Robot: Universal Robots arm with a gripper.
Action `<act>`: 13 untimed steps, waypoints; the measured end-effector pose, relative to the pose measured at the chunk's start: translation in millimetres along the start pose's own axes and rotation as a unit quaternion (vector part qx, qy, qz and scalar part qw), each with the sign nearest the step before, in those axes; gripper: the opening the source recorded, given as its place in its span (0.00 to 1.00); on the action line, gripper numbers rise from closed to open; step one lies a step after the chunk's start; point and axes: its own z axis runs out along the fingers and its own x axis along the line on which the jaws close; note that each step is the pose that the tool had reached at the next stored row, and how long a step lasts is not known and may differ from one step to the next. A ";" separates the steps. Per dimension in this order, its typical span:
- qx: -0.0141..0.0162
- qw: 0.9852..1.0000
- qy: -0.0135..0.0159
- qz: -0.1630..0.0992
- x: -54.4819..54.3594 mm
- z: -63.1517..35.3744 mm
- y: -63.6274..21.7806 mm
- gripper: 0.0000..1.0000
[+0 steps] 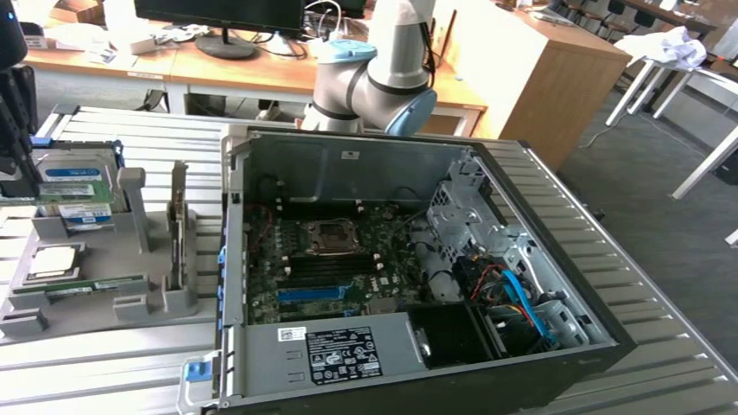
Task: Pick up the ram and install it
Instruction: 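Pick up the ram and move it above insertion slot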
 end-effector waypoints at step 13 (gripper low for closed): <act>0.000 1.000 0.000 0.000 -0.2 -8.4 0.1 0.13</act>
